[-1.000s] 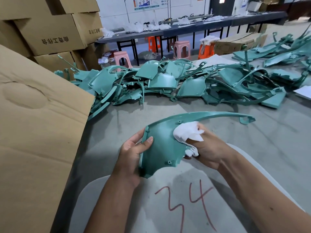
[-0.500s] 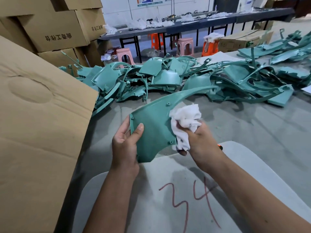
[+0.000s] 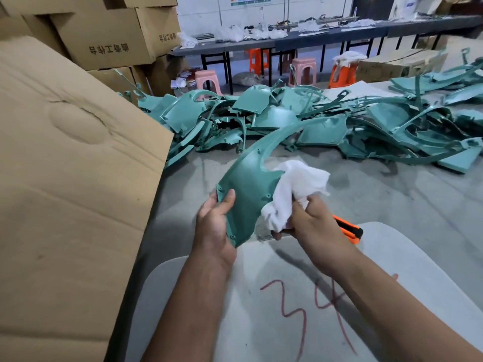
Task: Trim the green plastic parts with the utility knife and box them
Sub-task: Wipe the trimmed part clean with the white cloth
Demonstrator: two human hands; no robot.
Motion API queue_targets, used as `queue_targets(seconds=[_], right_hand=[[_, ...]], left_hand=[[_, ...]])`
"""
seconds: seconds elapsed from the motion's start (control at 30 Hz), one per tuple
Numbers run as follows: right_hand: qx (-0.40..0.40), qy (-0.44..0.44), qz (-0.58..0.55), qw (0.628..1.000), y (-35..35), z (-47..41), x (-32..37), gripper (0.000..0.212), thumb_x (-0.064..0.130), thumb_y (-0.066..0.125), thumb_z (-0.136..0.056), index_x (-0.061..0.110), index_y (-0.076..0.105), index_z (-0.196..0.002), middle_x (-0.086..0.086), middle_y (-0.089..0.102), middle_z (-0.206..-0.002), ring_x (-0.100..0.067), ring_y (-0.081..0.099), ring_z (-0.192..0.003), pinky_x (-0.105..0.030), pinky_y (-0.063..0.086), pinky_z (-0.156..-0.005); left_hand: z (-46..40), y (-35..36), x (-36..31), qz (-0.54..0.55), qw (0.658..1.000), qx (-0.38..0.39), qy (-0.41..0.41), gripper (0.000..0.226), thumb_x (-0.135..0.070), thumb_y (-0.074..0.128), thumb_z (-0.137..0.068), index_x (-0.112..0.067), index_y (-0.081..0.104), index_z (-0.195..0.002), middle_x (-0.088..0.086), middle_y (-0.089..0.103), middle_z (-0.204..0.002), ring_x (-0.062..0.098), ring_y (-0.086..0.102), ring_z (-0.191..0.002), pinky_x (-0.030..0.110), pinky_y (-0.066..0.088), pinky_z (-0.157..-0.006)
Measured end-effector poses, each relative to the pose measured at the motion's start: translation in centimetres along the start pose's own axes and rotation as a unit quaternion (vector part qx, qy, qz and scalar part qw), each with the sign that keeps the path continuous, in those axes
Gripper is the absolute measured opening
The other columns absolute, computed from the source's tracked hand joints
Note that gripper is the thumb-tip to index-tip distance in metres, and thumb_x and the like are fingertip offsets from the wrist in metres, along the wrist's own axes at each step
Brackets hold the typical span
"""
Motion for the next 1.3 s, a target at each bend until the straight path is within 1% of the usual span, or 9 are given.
queue_targets(seconds=[0.13,0.27,0.37,0.5,0.63,0.8,1.03,1.13,1.3], right_hand=[[-0.021,0.027,-0.047,0.998,-0.2,0.2,-0.2,0.028,0.014,0.056,-0.089,0.013,0.046,-0.063,-0.009,0.046,-0.055,-0.027,0.036,-0.051,-0.033,0.032,-0.048],[0.029,0.064,-0.295,0.953,0.0,0.2,0.7,0.031,0.026,0.060,-0.094,0.019,0.045,-0.068,-0.001,0.023,-0.055,-0.007,0.026,-0.042,-0.013,0.021,-0.034],[-0.077,0.095,-0.155,0.980,-1.0,0.1,0.6,0.017,0.010,0.048,-0.096,0.009,0.054,-0.080,-0.004,0.052,-0.059,-0.016,0.048,-0.050,-0.022,0.042,-0.042],[-0.061,0.059,0.035,0.996,0.9,1.5,0.6,0.021,0.028,0.054,-0.108,0.020,0.068,-0.095,0.021,0.072,-0.074,0.004,0.067,-0.072,-0.011,0.050,-0.066],[-0.139,-0.003,-0.051,0.989,0.1,0.2,1.3,0.022,0.004,0.053,-0.106,0.020,0.066,-0.114,0.015,0.074,-0.083,0.003,0.067,-0.075,-0.012,0.050,-0.067],[-0.167,-0.014,0.220,0.961,-2.7,-0.5,0.8,0.044,0.026,0.058,-0.100,0.013,0.044,-0.061,0.010,0.041,-0.052,-0.005,0.034,-0.050,-0.020,0.028,-0.046],[-0.155,0.067,-0.264,0.950,-3.0,-0.5,1.0,0.021,0.014,0.067,-0.095,0.023,0.079,-0.080,0.006,0.077,-0.078,-0.012,0.073,-0.073,-0.025,0.059,-0.061],[-0.141,0.031,-0.046,0.988,-3.3,-0.5,0.3,0.028,0.045,0.062,-0.100,0.022,0.075,-0.090,0.010,0.076,-0.079,-0.006,0.071,-0.072,-0.026,0.057,-0.065],[-0.076,-0.107,0.298,0.945,-1.9,-0.6,0.3,0.040,0.005,0.065,-0.082,0.044,0.061,-0.076,0.032,0.067,-0.076,0.008,0.060,-0.069,-0.008,0.042,-0.065]], left_hand=[[-0.2,-0.6,-0.9,-0.006,0.999,0.046,-0.018,0.033,-0.016,0.060,-0.098,-0.014,0.065,-0.130,0.016,0.072,-0.123,0.035,0.070,-0.111,0.049,0.057,-0.094],[0.3,-0.1,-0.8,0.073,0.992,0.056,-0.087,0.018,-0.016,0.055,-0.097,-0.009,0.067,-0.110,0.008,0.075,-0.078,0.015,0.071,-0.058,0.022,0.055,-0.049],[-0.2,-0.5,-1.1,0.084,0.995,0.021,-0.046,0.024,-0.017,0.049,-0.104,-0.010,0.063,-0.122,0.007,0.077,-0.082,0.017,0.074,-0.063,0.024,0.056,-0.050],[0.1,0.5,-0.3,0.052,0.998,0.036,-0.013,0.040,-0.007,0.059,-0.096,-0.007,0.057,-0.136,0.021,0.070,-0.124,0.040,0.069,-0.111,0.053,0.058,-0.091],[0.1,0.5,-0.8,-0.065,0.994,0.074,0.052,0.042,0.008,0.071,-0.079,-0.004,0.062,-0.118,0.017,0.075,-0.111,0.035,0.074,-0.098,0.045,0.062,-0.076],[1.1,0.5,-0.4,-0.207,0.969,0.122,0.060,0.035,0.008,0.075,-0.083,-0.005,0.068,-0.115,0.012,0.078,-0.106,0.031,0.075,-0.098,0.033,0.061,-0.075],[1.2,0.4,-1.3,-0.053,0.992,0.113,0.027,0.042,-0.010,0.082,-0.073,-0.011,0.073,-0.113,0.017,0.074,-0.117,0.037,0.072,-0.106,0.049,0.059,-0.089],[0.9,0.0,-1.7,-0.045,0.997,0.038,0.059,0.045,-0.012,0.082,-0.071,-0.010,0.069,-0.114,0.012,0.077,-0.110,0.034,0.074,-0.102,0.047,0.060,-0.087],[0.9,0.1,-1.5,-0.097,0.992,0.033,0.079,0.024,-0.002,0.075,-0.085,-0.013,0.071,-0.105,0.008,0.079,-0.103,0.029,0.075,-0.097,0.041,0.062,-0.085]])
Point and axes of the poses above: each hand's wrist, its own z-axis away from the middle knuckle, its own y-axis out of the palm, x = y × z, the point moved 3 cm from there along -z, towards the middle knuckle
